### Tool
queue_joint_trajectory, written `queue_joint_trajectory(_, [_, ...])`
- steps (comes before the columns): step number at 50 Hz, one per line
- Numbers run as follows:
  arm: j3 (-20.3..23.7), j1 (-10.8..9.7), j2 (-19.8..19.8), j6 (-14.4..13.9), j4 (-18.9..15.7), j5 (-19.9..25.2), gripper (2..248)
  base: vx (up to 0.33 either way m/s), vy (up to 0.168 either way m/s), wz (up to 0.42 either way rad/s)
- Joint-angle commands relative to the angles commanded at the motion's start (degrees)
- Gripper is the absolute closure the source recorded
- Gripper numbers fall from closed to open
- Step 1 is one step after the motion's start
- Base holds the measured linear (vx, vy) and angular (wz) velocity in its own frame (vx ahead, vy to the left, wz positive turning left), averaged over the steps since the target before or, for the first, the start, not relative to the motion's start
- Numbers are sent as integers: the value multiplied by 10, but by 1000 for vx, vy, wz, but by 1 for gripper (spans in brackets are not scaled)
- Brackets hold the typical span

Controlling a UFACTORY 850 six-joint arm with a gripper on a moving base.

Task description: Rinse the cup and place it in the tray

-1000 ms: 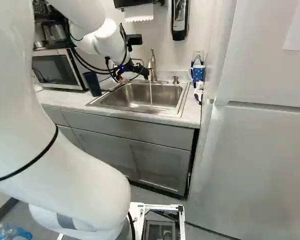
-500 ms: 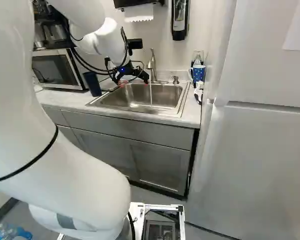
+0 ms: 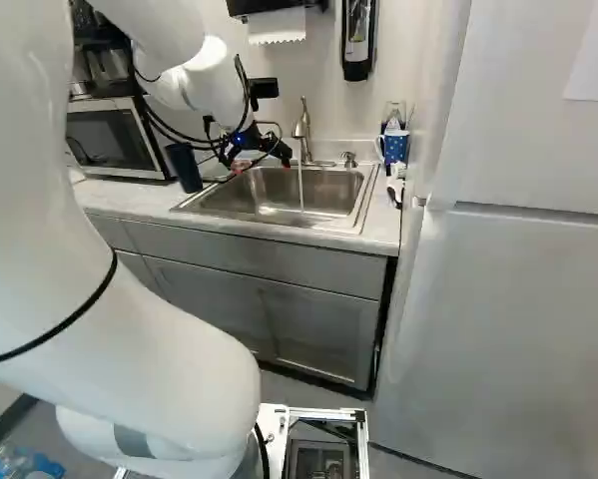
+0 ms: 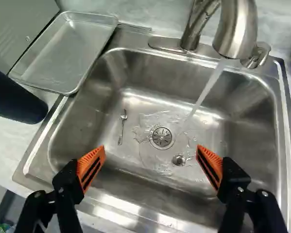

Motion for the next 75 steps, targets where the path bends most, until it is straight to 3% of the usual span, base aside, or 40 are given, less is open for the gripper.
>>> queue_joint_trajectory(75, [-43, 146, -44, 0, 0, 1, 3, 0, 0, 0])
